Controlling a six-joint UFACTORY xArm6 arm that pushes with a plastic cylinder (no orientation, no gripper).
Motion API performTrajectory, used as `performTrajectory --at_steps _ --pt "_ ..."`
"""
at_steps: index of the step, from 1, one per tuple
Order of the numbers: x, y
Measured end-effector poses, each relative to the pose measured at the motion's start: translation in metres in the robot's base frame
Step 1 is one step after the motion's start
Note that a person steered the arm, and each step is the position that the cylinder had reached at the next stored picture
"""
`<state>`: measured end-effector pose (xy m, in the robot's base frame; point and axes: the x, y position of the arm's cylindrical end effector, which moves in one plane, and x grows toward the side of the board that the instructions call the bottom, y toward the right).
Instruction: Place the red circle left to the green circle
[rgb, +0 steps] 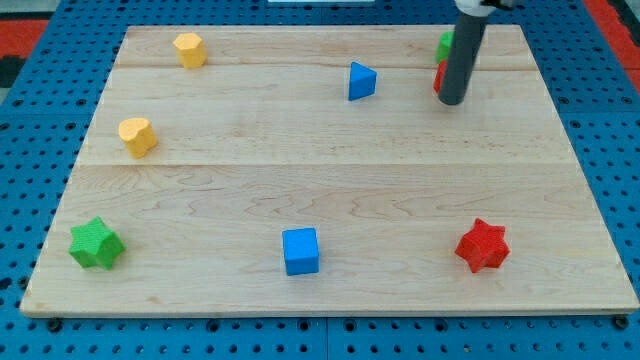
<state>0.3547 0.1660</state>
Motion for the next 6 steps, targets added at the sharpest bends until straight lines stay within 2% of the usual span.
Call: performTrajectory --at_steps 1,2,4,6 --pt "-0.001 0.028" --pt "-0.035 0.04" --pt "-0.073 -0.06" --pt "-0.065 -0.102"
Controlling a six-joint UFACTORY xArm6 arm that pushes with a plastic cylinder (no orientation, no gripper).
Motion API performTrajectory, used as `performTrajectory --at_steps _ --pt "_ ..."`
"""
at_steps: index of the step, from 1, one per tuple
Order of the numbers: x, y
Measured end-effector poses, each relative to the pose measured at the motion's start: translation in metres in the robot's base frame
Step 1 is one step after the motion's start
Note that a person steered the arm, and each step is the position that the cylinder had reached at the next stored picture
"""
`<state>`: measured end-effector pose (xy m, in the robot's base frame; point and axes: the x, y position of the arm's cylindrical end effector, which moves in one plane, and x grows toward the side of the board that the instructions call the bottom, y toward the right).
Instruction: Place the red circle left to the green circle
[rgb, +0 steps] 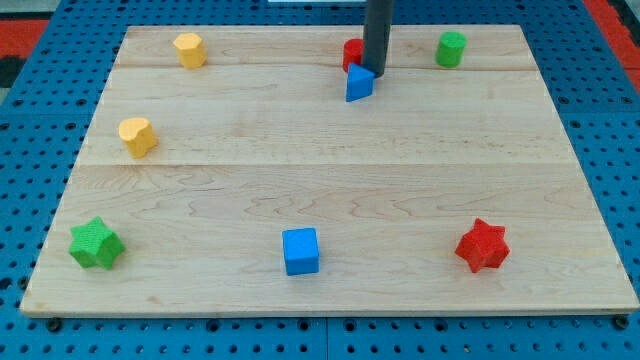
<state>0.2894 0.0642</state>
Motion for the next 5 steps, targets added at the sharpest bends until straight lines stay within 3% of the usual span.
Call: performTrajectory --at_steps 2,4,5 --pt "0.013 -0.052" --pt "-0.02 -0.037" --pt "-0.007 -0.042"
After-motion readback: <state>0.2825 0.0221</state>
